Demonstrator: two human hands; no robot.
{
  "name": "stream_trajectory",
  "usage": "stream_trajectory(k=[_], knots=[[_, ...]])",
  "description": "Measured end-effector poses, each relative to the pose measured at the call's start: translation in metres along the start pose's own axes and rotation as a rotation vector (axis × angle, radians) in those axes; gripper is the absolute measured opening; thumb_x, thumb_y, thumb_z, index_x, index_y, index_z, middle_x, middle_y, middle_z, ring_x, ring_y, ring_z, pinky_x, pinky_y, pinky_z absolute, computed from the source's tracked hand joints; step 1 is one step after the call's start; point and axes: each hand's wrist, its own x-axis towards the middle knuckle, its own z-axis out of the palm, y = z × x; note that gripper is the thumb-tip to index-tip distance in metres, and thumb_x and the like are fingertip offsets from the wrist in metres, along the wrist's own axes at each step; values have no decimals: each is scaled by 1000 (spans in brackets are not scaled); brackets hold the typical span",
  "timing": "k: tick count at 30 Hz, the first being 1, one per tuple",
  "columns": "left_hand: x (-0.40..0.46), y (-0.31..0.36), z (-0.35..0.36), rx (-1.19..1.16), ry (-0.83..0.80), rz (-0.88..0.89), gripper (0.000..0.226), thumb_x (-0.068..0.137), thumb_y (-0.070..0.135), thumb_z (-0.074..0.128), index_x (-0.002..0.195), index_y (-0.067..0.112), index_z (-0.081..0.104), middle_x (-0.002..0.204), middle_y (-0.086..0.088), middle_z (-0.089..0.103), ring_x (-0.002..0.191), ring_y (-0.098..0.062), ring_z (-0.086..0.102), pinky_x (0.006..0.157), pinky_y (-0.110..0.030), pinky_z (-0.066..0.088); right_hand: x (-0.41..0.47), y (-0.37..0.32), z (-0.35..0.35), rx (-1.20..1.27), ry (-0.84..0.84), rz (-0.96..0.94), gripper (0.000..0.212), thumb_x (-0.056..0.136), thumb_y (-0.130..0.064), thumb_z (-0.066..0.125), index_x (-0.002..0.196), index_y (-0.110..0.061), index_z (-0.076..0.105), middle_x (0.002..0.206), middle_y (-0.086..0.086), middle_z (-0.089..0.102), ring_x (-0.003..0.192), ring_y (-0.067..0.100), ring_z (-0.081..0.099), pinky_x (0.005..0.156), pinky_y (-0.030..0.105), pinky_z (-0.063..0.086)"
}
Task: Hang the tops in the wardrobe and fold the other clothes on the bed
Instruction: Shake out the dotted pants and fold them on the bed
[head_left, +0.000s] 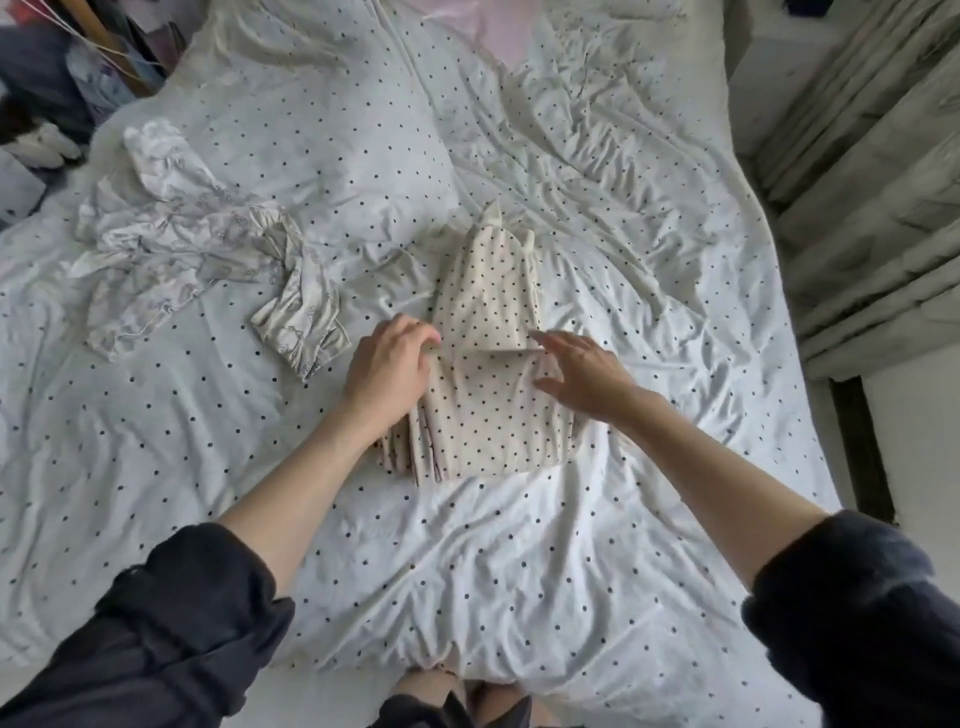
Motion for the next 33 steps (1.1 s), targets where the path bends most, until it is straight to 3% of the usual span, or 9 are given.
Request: stream_trajectory(k=[3, 7, 12, 15, 17, 21, 26, 29, 33], knots=[[-16, -4, 33, 28, 92, 41, 31, 82, -8, 60, 109, 5, 64, 111, -8, 60, 101, -25, 57, 89, -40, 49, 2, 0, 30, -83, 154, -17, 66, 94, -31, 53, 149, -23, 17, 156, 5, 18, 143, 24, 18, 116, 42, 17], [-58, -12, 94, 135, -79, 175, 47, 75, 6, 75, 120, 6, 62, 131, -16, 54, 124, -33, 50, 101, -54, 42, -23, 8, 101, -231, -11, -105, 73, 95, -34, 50, 151, -23, 5, 159, 4, -2, 146, 22, -1, 118, 39, 2], [-57, -32, 129, 414, -373, 88, 92, 90, 49, 50, 147, 20, -16, 155, -10, -20, 142, -28, -20, 112, -47, -20, -12, 20, 143, -306, -11, -65, 87, 94, -35, 51, 148, -19, -15, 153, 2, -26, 144, 25, -15, 113, 38, -13], [-46, -26, 130, 379, -257, 112, 74, 88, 17, 60, 149, 13, 19, 156, -17, 11, 144, -33, 11, 118, -47, 4, 2, 18, 144, -283, 105, -65, 67, 95, -5, 41, 151, -13, 5, 159, 8, 2, 146, 27, 2, 117, 40, 0], [-41, -20, 128, 261, -156, 111, 60, 79, -3, 65, 136, 6, 48, 145, -18, 38, 135, -35, 36, 112, -47, 27, 1, 15, 140, -251, 236, -98, 56, 86, 2, 57, 140, -4, 41, 147, 15, 39, 136, 32, 36, 110, 44, 34], [-37, -21, 113, 136, -259, 68, 51, 89, 6, 59, 137, 15, 47, 146, -2, 40, 138, -18, 34, 112, -34, 29, -7, 14, 127, -85, 391, -220, 40, 63, 7, 77, 101, -1, 70, 107, 12, 69, 99, 30, 67, 73, 39, 59], [-42, -14, 72, 70, -661, -4, 23, 87, 22, 62, 109, 19, 66, 97, 1, 68, 85, -13, 63, 77, -26, 50, -37, 5, 99, -72, -51, -158, 38, 90, -12, 50, 128, -16, 54, 124, 1, 62, 102, 27, 63, 75, 33, 49], [-43, -5, 52, 39, -883, -8, 20, 85, 29, 63, 72, 16, 54, 63, 6, 43, 52, -6, 37, 47, -21, 30, -55, 3, 84, 24, -274, -95, 24, 93, -14, 41, 111, -13, 58, 108, 7, 66, 97, 30, 61, 77, 33, 45], [-17, 2, 21, -97, -984, -99, 17, 84, 35, 67, 80, 22, 58, 58, 8, 41, 39, -3, 30, 37, -17, 23, -45, 0, 34, 178, -380, -60, 23, 86, -10, 50, 105, -12, 64, 103, 7, 67, 96, 25, 60, 83, 33, 47]])
